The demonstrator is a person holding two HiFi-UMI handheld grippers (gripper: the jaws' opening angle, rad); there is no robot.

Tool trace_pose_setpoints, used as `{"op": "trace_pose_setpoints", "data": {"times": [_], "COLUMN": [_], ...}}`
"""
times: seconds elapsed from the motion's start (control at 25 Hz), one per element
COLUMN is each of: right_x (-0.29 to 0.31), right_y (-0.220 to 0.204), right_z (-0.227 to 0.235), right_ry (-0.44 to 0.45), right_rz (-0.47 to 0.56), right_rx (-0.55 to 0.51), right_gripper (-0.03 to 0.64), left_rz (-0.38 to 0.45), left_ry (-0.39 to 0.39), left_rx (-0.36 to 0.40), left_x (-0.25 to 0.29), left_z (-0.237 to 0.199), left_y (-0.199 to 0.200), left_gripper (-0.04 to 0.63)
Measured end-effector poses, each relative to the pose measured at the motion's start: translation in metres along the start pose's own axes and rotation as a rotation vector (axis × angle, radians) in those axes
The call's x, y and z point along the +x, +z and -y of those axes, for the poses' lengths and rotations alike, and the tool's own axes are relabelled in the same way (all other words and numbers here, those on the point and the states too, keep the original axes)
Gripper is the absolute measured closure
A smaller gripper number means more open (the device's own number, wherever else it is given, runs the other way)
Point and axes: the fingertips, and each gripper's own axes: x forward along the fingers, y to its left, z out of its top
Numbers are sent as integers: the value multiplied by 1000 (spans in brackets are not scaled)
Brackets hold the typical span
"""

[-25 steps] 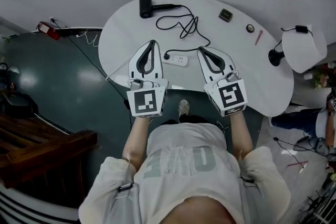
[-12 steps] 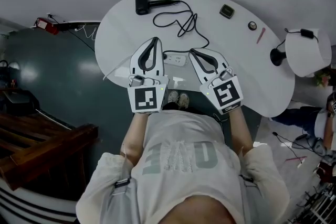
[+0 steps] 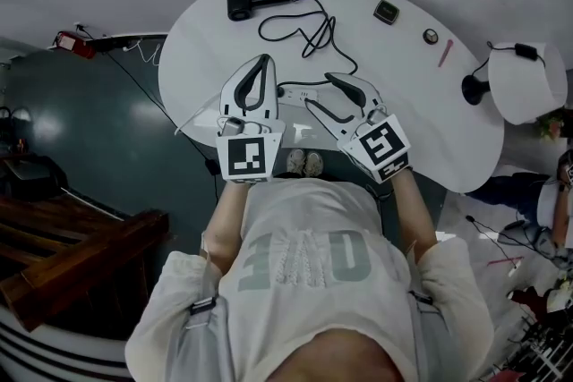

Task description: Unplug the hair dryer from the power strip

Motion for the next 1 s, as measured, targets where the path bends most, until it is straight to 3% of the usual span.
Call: {"op": "trace_pose_setpoints", "data": {"times": [0.24, 0.52, 1.0], "right_x": [24, 41, 87], "right_y": [-55, -130, -167], "right_z": [-21, -14, -12], "right_ry": [85, 99, 157], "right_rz": [-173, -359, -526], "right_rx": [-58, -100, -207], "right_gripper": [385, 385, 385], "left_rz": [-26, -106, -161], "left_ry": [-8, -15, -8], "left_rx": [-20, 38, 5], "left_x": [-3, -12, -15], "left_z": [-1, 0, -9], "left_y": [-17, -38, -62], "left_gripper": [581, 581, 581]}}
